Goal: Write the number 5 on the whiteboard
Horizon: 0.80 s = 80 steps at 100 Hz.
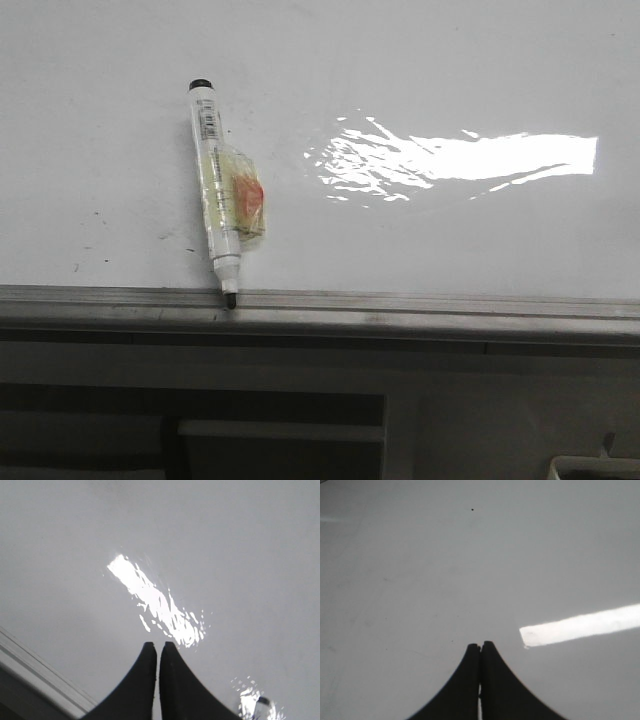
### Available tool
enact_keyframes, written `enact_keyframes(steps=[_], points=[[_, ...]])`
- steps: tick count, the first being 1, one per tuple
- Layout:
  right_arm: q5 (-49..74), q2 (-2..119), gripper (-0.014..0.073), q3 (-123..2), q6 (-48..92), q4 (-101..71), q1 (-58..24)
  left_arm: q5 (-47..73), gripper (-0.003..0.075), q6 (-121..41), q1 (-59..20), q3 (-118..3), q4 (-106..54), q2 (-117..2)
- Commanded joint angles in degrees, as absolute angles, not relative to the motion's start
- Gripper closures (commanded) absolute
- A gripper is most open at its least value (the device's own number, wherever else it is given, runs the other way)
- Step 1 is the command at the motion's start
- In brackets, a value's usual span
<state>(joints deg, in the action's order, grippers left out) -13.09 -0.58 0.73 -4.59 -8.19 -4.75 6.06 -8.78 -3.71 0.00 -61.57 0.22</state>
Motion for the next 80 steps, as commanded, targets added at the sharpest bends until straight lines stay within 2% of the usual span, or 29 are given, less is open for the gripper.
enact_keyframes(steps=[1,10,18,26,40,59,64,69,76,77,80], points=[[-13.58,-1.64,0.0657,1.86,-4.38,-15.93,-4.56,3.04,0.0741,-8.29,-4.14,1.25,-67.05,1.77],[-11.11,-1.64,0.0657,0.59,-4.38,-22.41,-4.56,4.55,0.0741,-9.67,-4.14,-0.07,-64.57,1.77],[-7.8,-1.64,0.0657,-2.45,-4.38,-21.54,-4.56,8.22,0.0741,-13.87,-4.27,-2.84,-58.76,1.36],[1.05,-1.07,0.0657,-6.56,-3.55,-16.17,-4.56,11.49,0.0741,-15.2,-4.27,-7.04,-52.82,-0.95],[12.16,2.16,0.0657,-14.3,-3.3,-3.93,-4.56,19.18,0.0741,-16.36,-4.27,-15.46,-41.29,-10.29],[13.12,7.23,0.0654,-20.64,-3.3,1.67,-4.56,28.75,0.0729,-23.98,-4.53,-25.59,-38.14,-26.96],[13.11,8.27,0.064,-21.6,-3.3,1.67,-4.56,28.88,0.069,-23.98,-6.19,-27.24,-38.72,-30.16],[13.76,9.2,0.0596,-22.43,-3.3,1.67,-4.56,29.34,0.0612,-24.14,-8.45,-28.61,-39.87,-32.88],[15.07,9.99,0.0488,-23.56,-3.3,1.67,-4.56,30.51,0.0487,-25.32,-12.21,-30.26,-41.35,-36.37],[15.47,10.06,0.0447,-23.77,-3.3,1.67,-4.56,30.62,0.0463,-25.34,-13.44,-30.63,-41.72,-37.01],[16.16,10.37,0.0405,-24.22,-3.3,1.67,-4.56,30.73,0.0429,-25.34,-14.67,-30.98,-42.4,-38.21]])
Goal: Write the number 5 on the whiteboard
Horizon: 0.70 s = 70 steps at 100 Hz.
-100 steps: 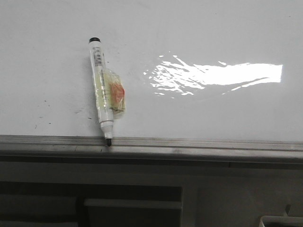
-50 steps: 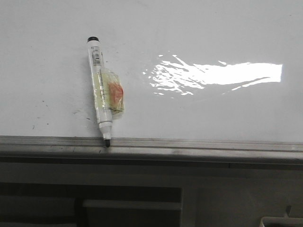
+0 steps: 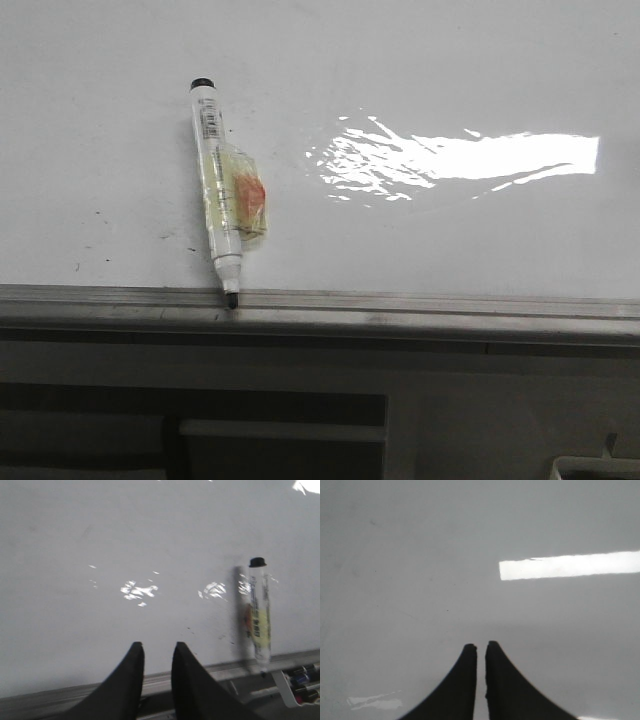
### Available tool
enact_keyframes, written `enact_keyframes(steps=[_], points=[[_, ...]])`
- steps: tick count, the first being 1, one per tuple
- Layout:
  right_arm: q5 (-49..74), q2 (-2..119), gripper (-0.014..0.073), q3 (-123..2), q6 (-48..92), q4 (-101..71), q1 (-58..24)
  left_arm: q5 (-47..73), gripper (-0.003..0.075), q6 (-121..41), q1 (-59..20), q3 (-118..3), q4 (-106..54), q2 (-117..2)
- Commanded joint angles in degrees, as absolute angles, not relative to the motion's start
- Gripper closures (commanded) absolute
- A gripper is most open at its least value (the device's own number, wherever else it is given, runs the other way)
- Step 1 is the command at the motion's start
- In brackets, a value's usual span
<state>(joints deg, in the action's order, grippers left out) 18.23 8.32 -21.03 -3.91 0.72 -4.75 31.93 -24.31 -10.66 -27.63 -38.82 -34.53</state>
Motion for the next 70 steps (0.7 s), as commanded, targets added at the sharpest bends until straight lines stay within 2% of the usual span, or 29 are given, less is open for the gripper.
enact_keyframes(steps=[1,9,18,49,70], points=[[16.36,10.39,0.0378,-24.32,-3.3,1.67,-4.56,30.73,0.0409,-25.34,-15.52,-31.17,-42.58,-38.51],[18.55,11.05,0.0249,-25.53,-3.3,1.67,-4.56,30.12,0.034,-25.55,-20.73,-32.08,-44.33,-41.84],[20.02,11.41,0.0184,-26.4,-3.3,1.67,-4.56,27.72,0.0346,-25.55,-26.03,-32.45,-45.81,-45.1],[21.68,11.41,0.0188,-26.4,-3.3,1.34,-4.56,9.18,0.0346,-25.55,-43.81,-32.45,-53.99,-57.09],[21.68,11.41,0.0188,-26.4,-3.3,0.0,-4.56,-1.32,0.0356,-25.55,-48.88,-32.45,-55.55,-64.12]])
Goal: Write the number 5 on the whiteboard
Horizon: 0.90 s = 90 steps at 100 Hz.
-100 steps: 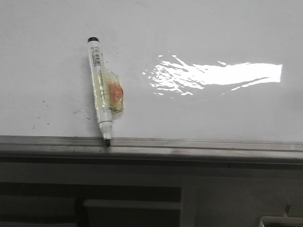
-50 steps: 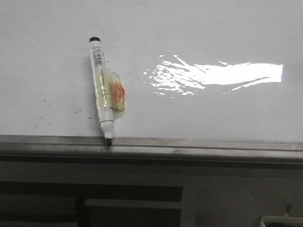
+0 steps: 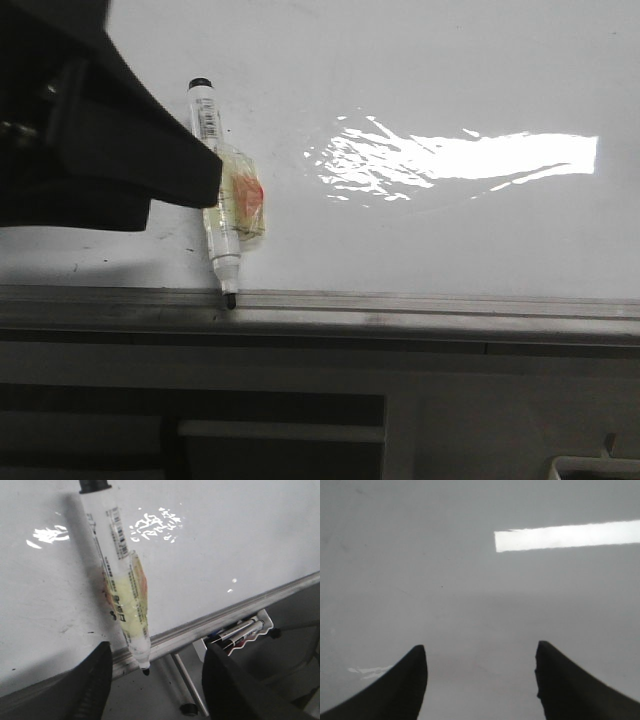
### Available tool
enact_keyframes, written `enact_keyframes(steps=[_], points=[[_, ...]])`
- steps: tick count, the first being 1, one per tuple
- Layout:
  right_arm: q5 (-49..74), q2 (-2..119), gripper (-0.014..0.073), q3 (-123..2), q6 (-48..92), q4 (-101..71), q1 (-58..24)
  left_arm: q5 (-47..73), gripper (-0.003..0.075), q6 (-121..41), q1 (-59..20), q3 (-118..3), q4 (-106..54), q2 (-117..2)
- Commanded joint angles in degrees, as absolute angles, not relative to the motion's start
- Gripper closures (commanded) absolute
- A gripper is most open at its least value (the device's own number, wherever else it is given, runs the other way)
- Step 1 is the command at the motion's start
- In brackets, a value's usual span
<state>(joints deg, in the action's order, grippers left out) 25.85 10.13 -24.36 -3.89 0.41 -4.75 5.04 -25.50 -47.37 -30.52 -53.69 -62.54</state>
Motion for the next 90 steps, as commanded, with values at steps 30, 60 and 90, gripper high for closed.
enact_keyframes(steps=[30,60,90], points=[[21.68,11.41,0.0188,-26.4,-3.3,0.0,-4.56,-5.01,0.0357,-25.45,-49.0,-32.45,-57.77,-70.08],[21.68,11.62,0.0188,-26.4,-3.3,0.0,-4.56,-8.86,0.0597,-25.45,-49.0,-32.56,-57.77,-71.78],[25.0,12.62,0.0188,-26.4,10.15,-14.62,-4.56,6.36,0.074,-25.67,-50.29,-39.42,-37.95,-71.59]])
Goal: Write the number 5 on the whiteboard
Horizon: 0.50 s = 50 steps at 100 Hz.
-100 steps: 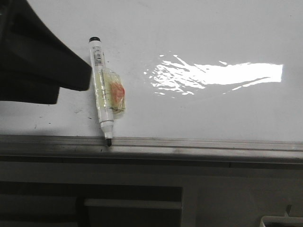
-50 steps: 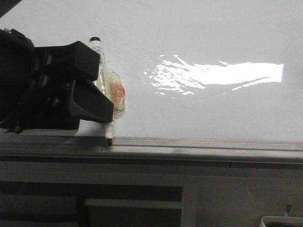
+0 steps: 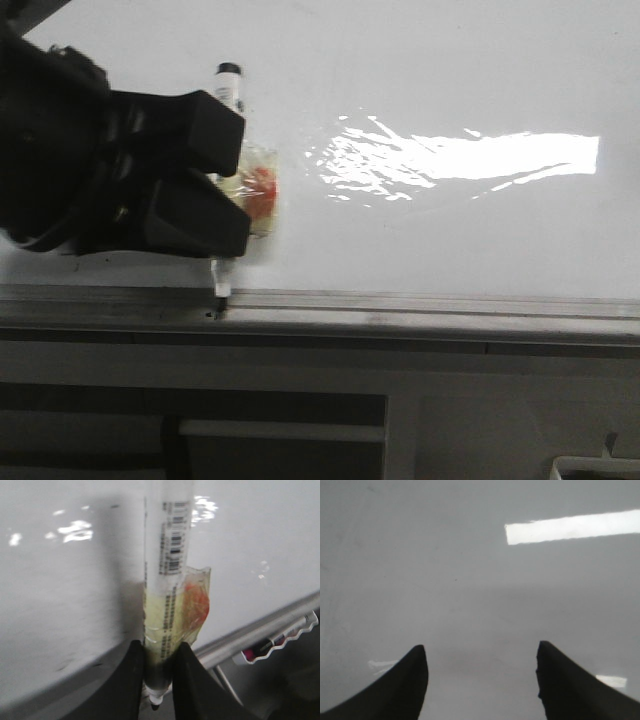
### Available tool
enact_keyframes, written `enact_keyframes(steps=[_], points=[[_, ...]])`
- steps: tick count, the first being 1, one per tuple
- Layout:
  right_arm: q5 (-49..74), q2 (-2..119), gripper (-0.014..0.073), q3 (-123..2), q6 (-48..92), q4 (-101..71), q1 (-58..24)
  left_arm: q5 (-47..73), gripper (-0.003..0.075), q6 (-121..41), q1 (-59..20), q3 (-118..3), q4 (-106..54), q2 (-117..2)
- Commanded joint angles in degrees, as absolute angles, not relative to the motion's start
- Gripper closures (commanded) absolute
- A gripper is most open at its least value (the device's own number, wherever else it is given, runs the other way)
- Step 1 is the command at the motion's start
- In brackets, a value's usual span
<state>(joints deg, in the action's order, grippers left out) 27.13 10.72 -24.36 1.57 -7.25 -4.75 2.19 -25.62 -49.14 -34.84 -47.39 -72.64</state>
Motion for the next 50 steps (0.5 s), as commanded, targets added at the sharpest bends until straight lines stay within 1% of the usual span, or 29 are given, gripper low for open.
enact_keyframes(steps=[1,4,15,23,40,50], points=[[25.8,12.86,0.0188,-26.4,12.13,-16.36,-4.56,7.41,0.0741,-25.67,-50.65,-39.98,-36.31,-71.59],[26.73,13.29,0.0188,-26.4,15.23,-19.99,-4.56,9.28,0.0741,-25.67,-51.06,-40.78,-33.1,-71.59],[33.7,16.58,0.0188,-26.91,33.53,-34.65,-4.56,15.52,0.0741,-25.67,-53.45,-44.44,-21.65,-71.59],[37.76,19.1,0.0188,-27.49,44.62,-45.25,-4.77,18.15,0.0741,-26.64,-55.47,-45.83,-14.65,-71.59],[40.49,21.18,0.0188,-27.84,58.83,-59.01,-5.93,19.13,0.074,-29.34,-59.54,-46.08,-6.79,-71.59],[42.74,21.79,0.0188,-28.91,61.41,-60.01,-7.73,18.75,0.0741,-29.88,-61.69,-46.08,-4.42,-71.59]])
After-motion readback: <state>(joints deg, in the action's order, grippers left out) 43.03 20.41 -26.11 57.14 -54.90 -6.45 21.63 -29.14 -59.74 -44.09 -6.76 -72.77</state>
